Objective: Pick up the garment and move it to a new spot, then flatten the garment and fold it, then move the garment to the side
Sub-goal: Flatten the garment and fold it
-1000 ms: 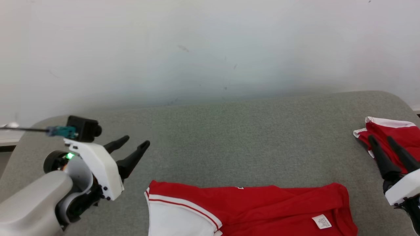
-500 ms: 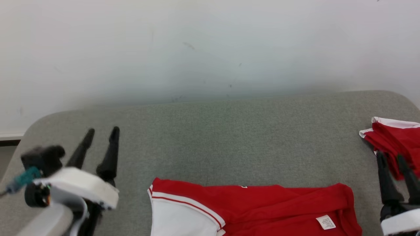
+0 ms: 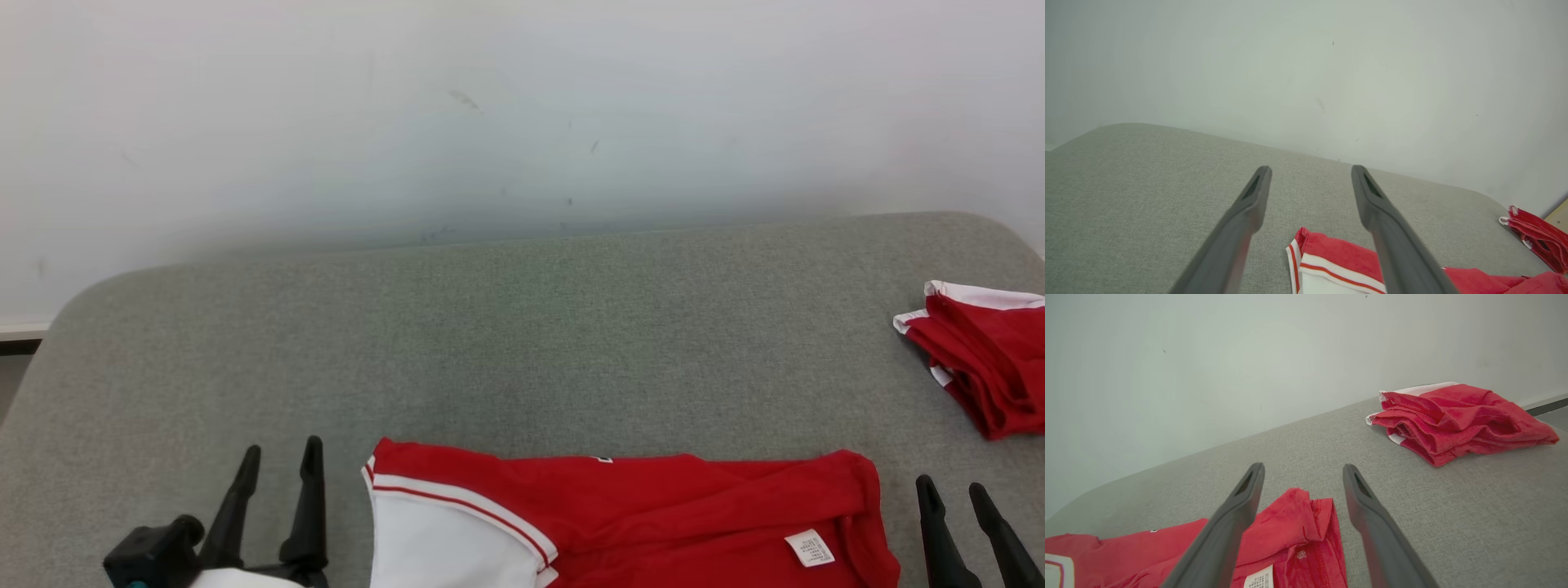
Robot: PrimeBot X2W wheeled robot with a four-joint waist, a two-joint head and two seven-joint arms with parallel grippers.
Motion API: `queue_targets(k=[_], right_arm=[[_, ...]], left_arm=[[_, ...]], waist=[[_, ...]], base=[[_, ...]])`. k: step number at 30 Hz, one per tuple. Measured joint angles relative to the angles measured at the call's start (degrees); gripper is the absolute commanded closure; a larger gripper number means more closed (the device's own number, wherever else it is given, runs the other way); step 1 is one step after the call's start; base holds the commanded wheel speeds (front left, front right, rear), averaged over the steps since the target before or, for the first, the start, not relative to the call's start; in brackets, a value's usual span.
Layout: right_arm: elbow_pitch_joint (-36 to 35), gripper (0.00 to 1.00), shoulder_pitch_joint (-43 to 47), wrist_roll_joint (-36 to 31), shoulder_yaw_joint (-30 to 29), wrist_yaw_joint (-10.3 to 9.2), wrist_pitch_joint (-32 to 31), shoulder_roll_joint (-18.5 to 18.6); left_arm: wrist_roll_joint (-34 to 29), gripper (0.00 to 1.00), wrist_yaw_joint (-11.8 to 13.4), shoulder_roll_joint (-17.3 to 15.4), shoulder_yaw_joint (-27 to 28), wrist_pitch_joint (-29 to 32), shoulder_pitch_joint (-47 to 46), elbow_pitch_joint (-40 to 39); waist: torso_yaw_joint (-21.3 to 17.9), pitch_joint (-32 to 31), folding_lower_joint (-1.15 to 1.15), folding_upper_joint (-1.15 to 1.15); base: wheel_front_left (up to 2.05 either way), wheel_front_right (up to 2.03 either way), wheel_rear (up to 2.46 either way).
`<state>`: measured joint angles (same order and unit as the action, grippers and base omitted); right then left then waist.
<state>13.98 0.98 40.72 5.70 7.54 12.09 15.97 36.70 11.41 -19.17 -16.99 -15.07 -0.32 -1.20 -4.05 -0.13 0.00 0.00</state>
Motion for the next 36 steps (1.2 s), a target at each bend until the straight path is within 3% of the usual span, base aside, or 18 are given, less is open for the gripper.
queue_targets(k=[7,18,31,36], right_arm=[[3.7,0.00,-2.6,-2.9,-0.8,0.00,-5.4,-1.3],[15.2,0.00,-11.1,-6.4,0.9,0.00,-14.3,-3.9],[27.1,0.00,-15.1,-8.5,-5.4,0.00,-20.5,-6.0],[29.8,0.00,-17.4,-7.0,-6.4,0.01,-27.0,-6.6]], left_arm=[[-6.4,0.00,-4.3,3.6,1.7,0.0,0.4,2.3],[-10.6,0.00,-9.9,7.6,3.6,0.0,-0.7,7.3],[-12.8,0.00,-12.4,9.5,5.9,0.0,-1.6,10.1],[-13.7,0.00,-13.2,9.7,6.8,0.0,-2.0,10.8]], waist=[[-0.2,0.4,0.00,0.00],[0.9,1.0,0.00,0.00],[3.7,2.9,0.00,0.00],[4.4,3.1,0.00,0.00]], base=[[0.00,0.00,0.00],[0.00,0.00,0.00],[0.00,0.00,0.00],[0.00,0.00,0.00]])
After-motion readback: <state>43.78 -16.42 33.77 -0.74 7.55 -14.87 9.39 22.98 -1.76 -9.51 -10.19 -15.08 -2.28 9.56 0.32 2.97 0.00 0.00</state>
